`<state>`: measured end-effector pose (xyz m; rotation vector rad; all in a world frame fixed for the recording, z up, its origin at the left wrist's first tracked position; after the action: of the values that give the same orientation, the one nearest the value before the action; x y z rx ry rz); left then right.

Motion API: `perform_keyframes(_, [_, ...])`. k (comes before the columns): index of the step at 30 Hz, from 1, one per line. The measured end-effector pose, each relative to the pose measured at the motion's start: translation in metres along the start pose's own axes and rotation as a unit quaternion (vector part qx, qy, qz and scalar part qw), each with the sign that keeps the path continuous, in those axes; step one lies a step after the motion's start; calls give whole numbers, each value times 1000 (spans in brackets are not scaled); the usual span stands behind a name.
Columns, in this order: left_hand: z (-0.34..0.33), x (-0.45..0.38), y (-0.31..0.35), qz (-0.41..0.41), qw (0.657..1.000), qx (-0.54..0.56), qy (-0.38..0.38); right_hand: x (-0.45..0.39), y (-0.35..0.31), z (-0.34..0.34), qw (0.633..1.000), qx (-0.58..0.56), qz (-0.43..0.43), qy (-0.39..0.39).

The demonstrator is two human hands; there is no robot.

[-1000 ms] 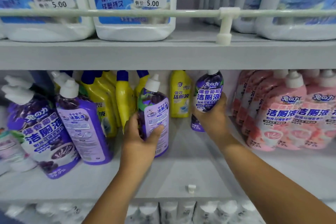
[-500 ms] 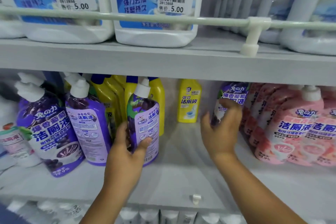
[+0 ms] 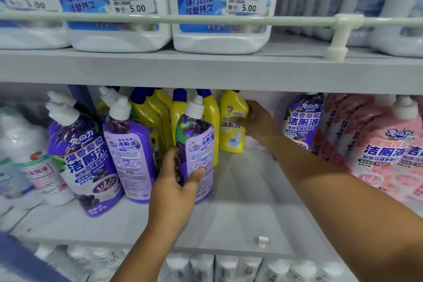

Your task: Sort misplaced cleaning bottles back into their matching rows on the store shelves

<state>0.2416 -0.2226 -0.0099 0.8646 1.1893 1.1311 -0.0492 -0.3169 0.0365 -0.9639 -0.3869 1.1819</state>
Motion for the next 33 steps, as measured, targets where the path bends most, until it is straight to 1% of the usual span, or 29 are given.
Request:
perform_keyframes(3, [1,0,1,2,1000,0,-5,0,-15,-30,995,-73,21,-67])
perform_keyframes(5, [1,-1,0,-1,1000,-4,-9,-1,-20,-44,993,-84,6,-84])
perform_keyframes(6, [2,-1,-1,-2,1000,-7,-8,3,-22,-44,994,-73,0,-77])
perform_keyframes(7, [2,-1,-1,-3,1000,-8,-6,9,-24,-37,998,-53,6,-38])
perform_keyframes(8, [3,-1,-2,-4,1000,-8,-2,20,-23,-21,999,-32,18,37])
perform_keyframes(9, [2,-1,-2,-4,1000,-11,1,37,-21,1,990,-21,39,137])
perform_keyframes(11, [0,0,-2,-6,1000,-16,11,88,-11,53,940,-30,76,331])
perform_keyframes(12, [-3,0,-1,-10,1000,-21,15,109,-3,75,915,-19,72,395])
perform_keyframes(13, [-8,2,2,-19,999,-37,19,121,7,91,900,8,50,432])
perform_keyframes(14, [-15,3,8,-35,997,-59,22,120,23,101,897,33,14,440])
perform_keyframes(15, [-22,5,14,-53,995,-87,23,113,39,104,906,43,-29,420])
perform_keyframes(16, [-31,8,22,-66,992,-109,18,102,52,103,920,38,-66,384])
perform_keyframes(17, [-40,9,29,-72,990,-123,3,91,62,98,934,26,-87,346])
perform_keyframes(19, [-60,7,38,-64,989,-119,-64,78,69,92,950,9,-79,302])
perform_keyframes(22, [-81,-2,29,-16,980,-79,-182,71,79,92,958,-5,-70,277])
perform_keyframes(25, [-99,-7,17,49,953,-10,-298,75,83,93,961,54,-44,268])
perform_keyframes(26, [-104,-6,18,54,949,11,-312,77,85,92,963,59,-39,259])
perform_keyframes(28, [-114,-6,20,43,954,21,-296,83,88,92,967,49,-23,247])
perform_keyframes(30, [-123,-11,24,21,970,-6,-243,91,86,91,968,62,8,242])
perform_keyframes(31, [-128,-15,24,11,978,-16,-209,93,88,90,971,50,13,233])
perform_keyframes(33, [-137,-23,26,-14,986,-56,-160,96,96,86,980,-2,-8,200])
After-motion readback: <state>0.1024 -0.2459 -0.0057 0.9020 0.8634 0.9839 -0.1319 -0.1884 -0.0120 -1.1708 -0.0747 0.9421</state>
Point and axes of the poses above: each hand's wrist, its own x-axis away from the middle knuckle, its own z-axis out of the back of the hand, y = z × x, the point moved 7 cm from there along -x, towards the middle knuckle, and after that the axes turned 7 degrees about x, right-handed, at the moved point
